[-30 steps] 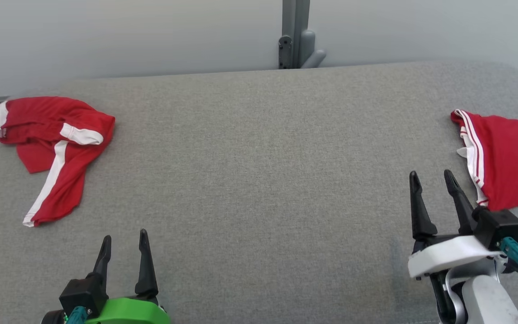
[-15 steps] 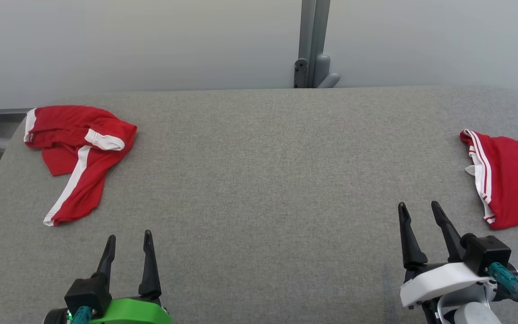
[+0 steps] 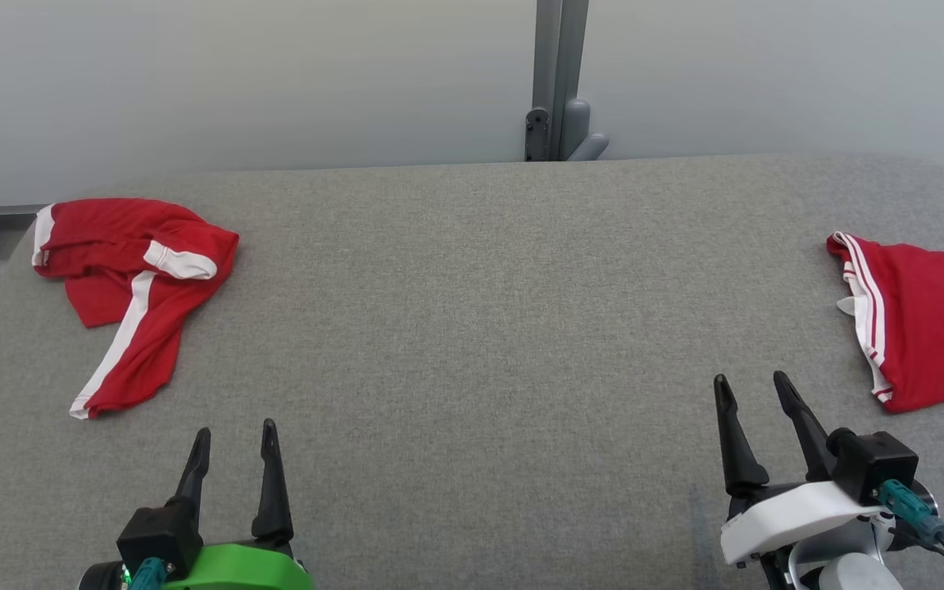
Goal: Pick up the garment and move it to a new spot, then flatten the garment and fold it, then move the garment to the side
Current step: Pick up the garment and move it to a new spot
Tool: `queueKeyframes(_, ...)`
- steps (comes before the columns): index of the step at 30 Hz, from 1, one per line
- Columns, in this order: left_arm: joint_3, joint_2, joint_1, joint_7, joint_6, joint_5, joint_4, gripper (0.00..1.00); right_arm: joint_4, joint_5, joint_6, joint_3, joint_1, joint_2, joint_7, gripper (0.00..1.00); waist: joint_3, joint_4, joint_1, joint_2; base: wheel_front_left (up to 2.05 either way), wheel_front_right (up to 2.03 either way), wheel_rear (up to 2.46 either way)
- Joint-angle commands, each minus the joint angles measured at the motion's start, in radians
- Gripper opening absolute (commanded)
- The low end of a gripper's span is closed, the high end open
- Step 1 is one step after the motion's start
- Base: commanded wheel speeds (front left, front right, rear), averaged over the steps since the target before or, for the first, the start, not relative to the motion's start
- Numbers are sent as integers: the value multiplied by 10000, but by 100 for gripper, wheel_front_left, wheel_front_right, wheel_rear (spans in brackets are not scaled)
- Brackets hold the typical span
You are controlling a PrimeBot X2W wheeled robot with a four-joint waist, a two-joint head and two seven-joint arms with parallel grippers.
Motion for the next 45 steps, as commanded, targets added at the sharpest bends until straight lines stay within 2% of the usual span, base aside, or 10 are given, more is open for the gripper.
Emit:
queueKeyframes(1, 28, 6, -18, -10, -39, 47, 24, 100, 32, 45, -15, 9, -29, -9, -45, 100, 2, -3, 1, -1, 0, 0, 0)
queueKeyframes(8, -7, -14, -92, -10, -73, 100, 61, 100, 16, 16, -15, -55, 6, -7, -46, 100, 9, 142, 1, -1, 0, 0, 0)
queueKeyframes(13, 34, -18, -153, -10, -57, 106, 69, 100, -56, -3, -15, 45, -29, -9, -48, 100, -6, 652, 1, -1, 0, 0, 0)
queueKeyframes(18, 120, -20, -190, -8, -64, 141, 47, 100, -52, 89, -15, 142, -70, -10, -55, 100, -6, 1540, 1, -1, 0, 0, 0)
queueKeyframes(26, 225, -13, 38, -7, -25, 217, -29, 100, 64, 246, -13, 322, -49, -7, -72, 100, -38, 3397, 1, -1, 0, 0, 0)
queueKeyframes(33, 378, 12, 324, -8, -7, 187, -71, 100, 207, 351, -13, 634, -196, -14, -68, 100, -68, 4443, 1, -1, 0, 0, 0)
queueKeyframes(39, 568, 27, 539, -8, 2, 96, -133, 100, 284, 396, -15, 889, -315, -17, -73, 100, -57, 4694, 1, -1, 0, 0, 0)
queueKeyframes(45, 657, 13, 620, -8, -29, 108, -201, 100, 354, 429, -15, 1081, -411, -19, -78, 100, 29, 4665, 1, -1, 0, 0, 0)
